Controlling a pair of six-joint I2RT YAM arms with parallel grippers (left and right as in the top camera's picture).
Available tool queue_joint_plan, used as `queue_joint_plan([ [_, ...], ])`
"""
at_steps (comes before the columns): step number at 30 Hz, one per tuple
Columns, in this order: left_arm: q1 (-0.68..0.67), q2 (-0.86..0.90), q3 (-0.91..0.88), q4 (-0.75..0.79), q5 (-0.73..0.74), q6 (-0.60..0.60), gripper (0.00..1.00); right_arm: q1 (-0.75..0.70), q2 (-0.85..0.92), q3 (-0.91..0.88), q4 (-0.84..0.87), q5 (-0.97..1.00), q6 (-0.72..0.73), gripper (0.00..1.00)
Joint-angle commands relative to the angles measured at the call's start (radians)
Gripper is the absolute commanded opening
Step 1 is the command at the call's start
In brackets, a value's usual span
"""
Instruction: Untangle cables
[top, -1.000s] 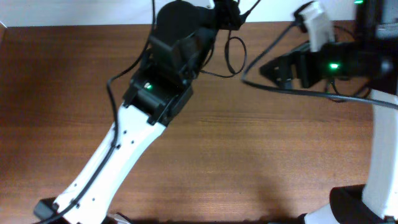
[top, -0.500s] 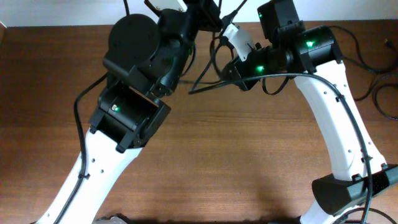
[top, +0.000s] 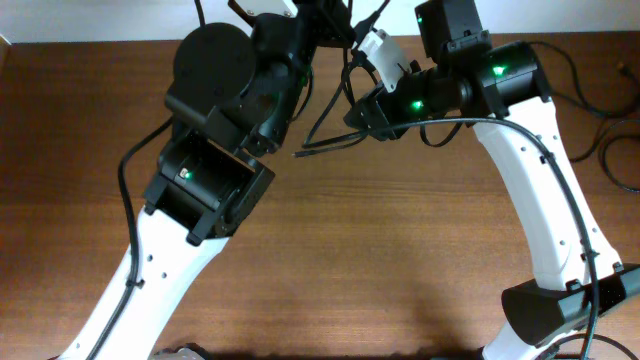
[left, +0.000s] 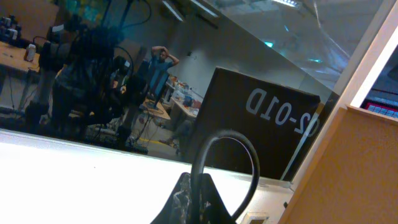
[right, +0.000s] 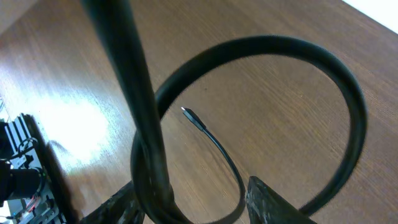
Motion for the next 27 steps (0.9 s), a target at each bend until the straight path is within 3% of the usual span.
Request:
queue_joint_plan([
  [1,0.005,-0.021,0.022,0.016,-0.007,0.016,0.0,0.021,0.005,-0.005,0.01,-0.02,0.001,0.29],
  [2,0.005,-0.021,0.022,0.016,-0.007,0.016,0.0,0.025,0.005,-0.005,0.012,-0.02,0.001,0.04],
  [6,0.005,-0.021,0.021,-0.012,-0.048,0.016,0.0,0.028,0.004,-0.005,0.012,-0.012,0.001,0.04],
  [14,0.115,0.034,0.021,-0.332,-0.198,0.016,0.01,-0.068,-0.163,0.022,-0.003,-0.008,0.034,0.04],
  [15,0.116,0.041,0.021,-0.333,-0.198,0.016,0.12,-0.087,-0.183,0.022,-0.004,-0.007,0.034,0.04],
  [21,0.116,0.065,0.021,-0.444,-0.177,0.015,0.13,-0.191,-0.23,0.022,-0.002,0.032,0.061,0.04],
  [23,0.116,0.119,0.021,-0.503,-0.113,0.016,0.29,-0.191,-0.23,0.022,-0.003,0.032,0.061,0.04],
  [25,0.116,0.166,0.021,-0.529,-0.066,0.016,0.72,-0.191,-0.23,0.022,-0.003,0.045,0.061,0.04],
  [26,0.116,0.192,0.021,-0.541,-0.044,0.016,0.99,-0.191,-0.23,0.022,-0.003,0.063,0.061,0.04],
  [27,0.116,0.217,0.021,-0.562,-0.017,0.015,0.99,-0.191,-0.23,0.022,-0.003,0.07,0.061,0.04],
])
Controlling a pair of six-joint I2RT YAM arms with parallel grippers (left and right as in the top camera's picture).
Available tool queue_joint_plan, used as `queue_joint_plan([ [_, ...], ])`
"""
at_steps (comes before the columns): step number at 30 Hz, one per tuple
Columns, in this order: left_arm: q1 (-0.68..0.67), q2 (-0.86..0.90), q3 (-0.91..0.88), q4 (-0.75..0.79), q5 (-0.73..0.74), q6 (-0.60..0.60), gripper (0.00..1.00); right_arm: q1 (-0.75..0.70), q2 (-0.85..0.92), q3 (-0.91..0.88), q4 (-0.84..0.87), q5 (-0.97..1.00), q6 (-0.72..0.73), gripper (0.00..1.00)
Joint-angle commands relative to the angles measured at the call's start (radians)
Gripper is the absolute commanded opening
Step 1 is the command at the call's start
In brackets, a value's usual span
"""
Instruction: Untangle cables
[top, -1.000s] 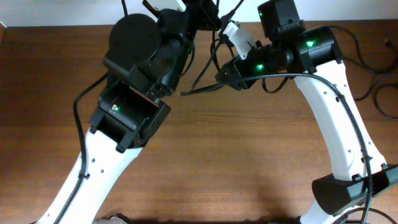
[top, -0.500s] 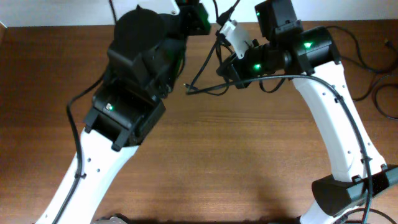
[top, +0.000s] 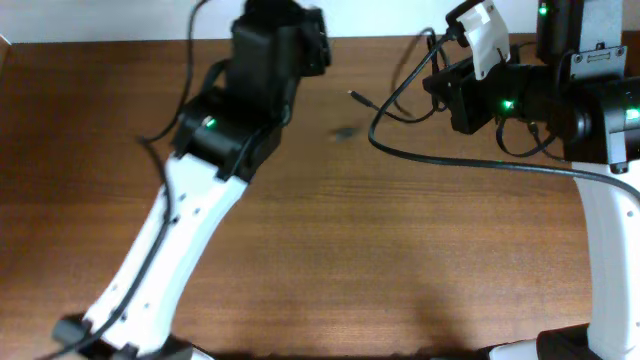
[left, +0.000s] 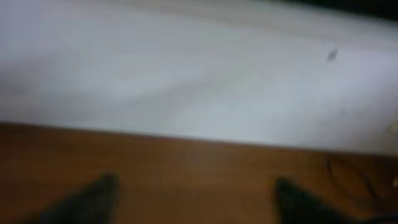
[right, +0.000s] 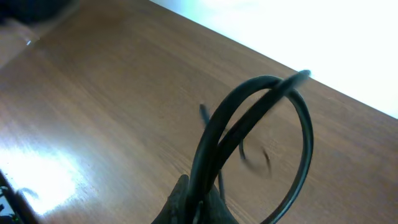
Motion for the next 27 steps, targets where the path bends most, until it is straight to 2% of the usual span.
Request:
queue_joint_plan([
  [1,-0.001,0.076,0.003,-0.047,0.145,0.006,0.99,-0.003,-0.004,0.012,0.006,0.028,0.011,0.04],
  [5,-0.002,0.134,0.003,-0.057,0.463,0.0,0.99,-0.053,-0.004,0.015,0.028,0.024,0.034,0.04],
  [10,-0.002,0.154,0.003,0.051,0.801,0.008,0.99,-0.12,-0.014,0.016,0.021,0.016,0.041,0.04],
  [11,-0.002,0.154,0.003,0.09,0.904,0.031,0.99,-0.127,-0.016,0.016,0.02,0.016,0.041,0.04],
  [12,-0.002,0.155,0.003,0.164,1.122,0.07,0.99,-0.133,-0.019,0.016,0.021,0.016,0.04,0.04],
  [15,0.0,0.164,0.003,0.314,1.486,0.08,0.99,-0.14,-0.021,0.016,0.021,0.024,0.04,0.04],
  [18,0.006,0.166,0.003,0.446,1.764,0.079,0.99,-0.166,-0.021,0.016,0.023,0.024,0.041,0.04],
  [19,0.011,0.166,0.003,0.483,1.829,0.079,0.99,-0.181,-0.021,0.016,0.021,0.023,0.041,0.04],
  [24,0.073,0.166,0.003,0.474,1.839,0.079,0.99,-0.205,-0.023,0.016,0.013,0.004,0.041,0.04],
  [25,0.084,0.166,0.003,0.468,1.839,0.079,0.99,-0.205,-0.023,0.016,0.013,0.004,0.041,0.07],
  [26,0.087,0.166,0.003,0.468,1.84,0.078,0.99,-0.205,-0.023,0.016,0.013,0.004,0.041,0.61],
  [27,0.089,0.166,0.003,0.468,1.839,0.078,0.99,-0.204,-0.023,0.016,0.012,0.003,0.041,0.99],
])
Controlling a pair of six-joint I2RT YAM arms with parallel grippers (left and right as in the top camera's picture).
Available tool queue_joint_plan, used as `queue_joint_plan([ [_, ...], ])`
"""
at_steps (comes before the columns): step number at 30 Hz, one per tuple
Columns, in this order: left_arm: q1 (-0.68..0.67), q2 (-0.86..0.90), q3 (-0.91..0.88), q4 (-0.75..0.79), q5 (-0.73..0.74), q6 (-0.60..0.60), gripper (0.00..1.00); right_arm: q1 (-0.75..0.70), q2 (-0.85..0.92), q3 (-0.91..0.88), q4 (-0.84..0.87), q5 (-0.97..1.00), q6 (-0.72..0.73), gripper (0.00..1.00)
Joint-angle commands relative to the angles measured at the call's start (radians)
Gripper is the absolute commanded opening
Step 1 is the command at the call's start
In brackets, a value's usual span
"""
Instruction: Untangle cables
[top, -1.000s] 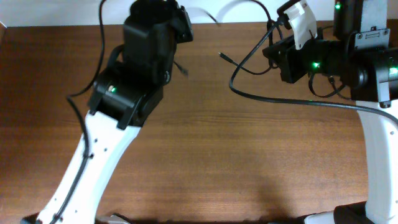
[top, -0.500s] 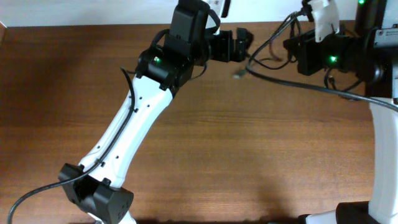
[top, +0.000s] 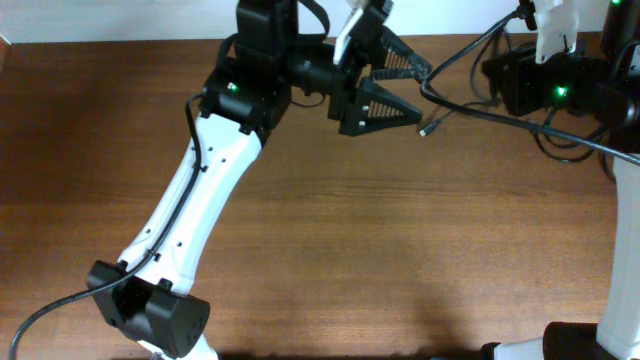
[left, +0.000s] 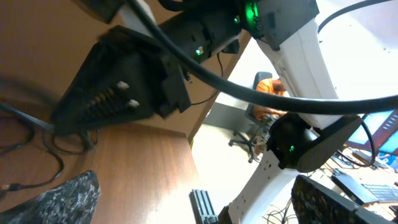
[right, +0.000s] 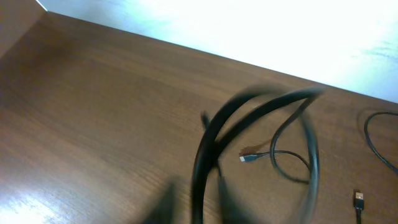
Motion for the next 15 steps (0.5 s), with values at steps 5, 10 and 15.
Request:
queue_joint_plan([
  [5,0.008,0.009,0.006,-0.001,0.013,0.015,0.99,-0.002,-0.023,0.016,0.002,-0.072,0.0,0.99],
  [10,-0.014,0.009,0.006,-0.275,-0.621,0.014,0.99,-0.002,-0.023,0.016,0.0,0.093,0.153,0.99],
  [15,-0.164,0.053,0.006,-0.534,-1.601,-0.169,0.99,-0.002,-0.023,0.016,-0.001,0.111,0.157,0.99],
])
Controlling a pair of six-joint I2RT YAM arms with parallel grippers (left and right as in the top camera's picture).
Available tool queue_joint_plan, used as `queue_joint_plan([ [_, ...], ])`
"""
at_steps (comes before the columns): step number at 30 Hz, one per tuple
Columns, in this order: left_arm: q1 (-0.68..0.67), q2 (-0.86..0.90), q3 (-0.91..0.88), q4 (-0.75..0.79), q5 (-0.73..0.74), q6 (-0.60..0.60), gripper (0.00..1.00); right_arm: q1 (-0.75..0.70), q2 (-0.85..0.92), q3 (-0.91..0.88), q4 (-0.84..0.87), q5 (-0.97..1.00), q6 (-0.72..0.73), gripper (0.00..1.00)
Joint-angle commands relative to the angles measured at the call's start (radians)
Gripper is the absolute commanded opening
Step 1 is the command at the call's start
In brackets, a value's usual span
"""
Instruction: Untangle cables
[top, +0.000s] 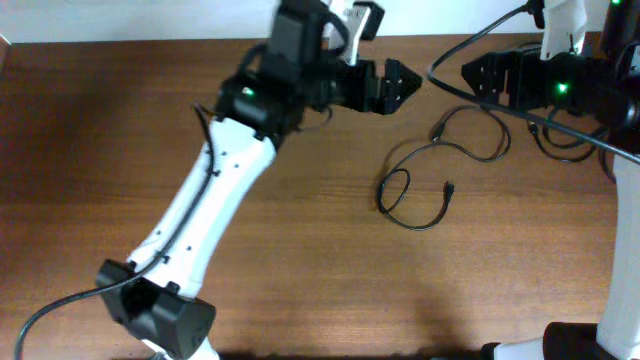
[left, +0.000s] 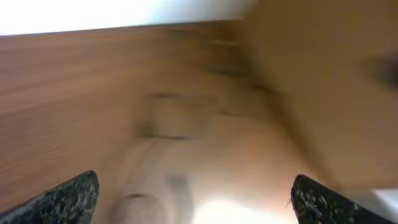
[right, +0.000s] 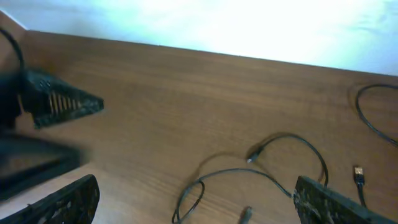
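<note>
A thin black cable (top: 412, 156) lies loose on the brown table (top: 300, 260), right of centre, with a small loop (top: 394, 190) and both plug ends free. In the right wrist view the same cable (right: 236, 170) lies just ahead of my fingers. My left gripper (top: 395, 88) hangs open and empty over the table's back, above and left of the cable. The left wrist view is blurred, showing only wood between its spread fingers (left: 71, 196). My right gripper (top: 478, 75) is open at the back right, facing the left one, with nothing in it.
More dark cables (top: 565, 140) lie bunched at the back right under the right arm. One of them curves along the right edge (right: 370, 121), with a loose USB plug (right: 359, 171) near it. The pale wall runs along the table's back edge.
My right gripper was shut on the black cable, holding it in the air; it is now open and the cable lies on the table. The left gripper stays open and has turned towards the table.
Both grippers were close together at the back centre, the left shut on the cable and the right with the cable's loop between its fingers. Then the left was open and apart while the right held the cable alone. Now neither holds it, and it lies on the table.
</note>
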Motion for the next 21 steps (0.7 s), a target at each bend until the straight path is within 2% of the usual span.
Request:
queue_joint_plan([
  [1,-0.113,0.062,-0.002,-0.039,-0.602,-0.089,0.99,-0.002,-0.023,0.015,0.002,0.034,0.027,0.99],
  [6,-0.185,0.201,-0.002,-0.082,-0.599,-0.135,1.0,-0.002,-0.023,0.015,-0.005,0.085,0.02,0.99],
  [7,-0.191,0.237,-0.002,-0.111,-0.6,-0.145,0.91,-0.002,-0.023,0.015,-0.007,0.097,0.02,0.99],
  [8,-0.196,0.261,-0.002,-0.14,-0.601,-0.175,0.86,-0.002,-0.023,0.015,-0.007,0.097,0.02,0.99],
  [10,-0.208,0.31,-0.002,-0.233,-0.607,-0.254,0.84,-0.002,-0.023,0.015,-0.009,0.097,0.02,0.99],
  [11,-0.218,0.327,-0.002,-0.271,-0.607,-0.256,0.79,-0.002,-0.023,0.015,-0.01,0.097,0.02,0.99],
  [14,-0.277,0.344,-0.001,-0.36,-0.606,-0.256,0.79,-0.002,-0.023,0.015,-0.018,0.097,0.02,0.99],
  [19,-0.41,0.344,0.011,-0.357,-0.607,-0.248,0.82,-0.002,-0.023,0.014,-0.051,0.098,0.016,0.99],
  [21,-0.446,0.344,0.011,-0.36,-0.607,-0.248,0.87,-0.002,-0.023,0.014,-0.058,0.099,0.016,0.99],
])
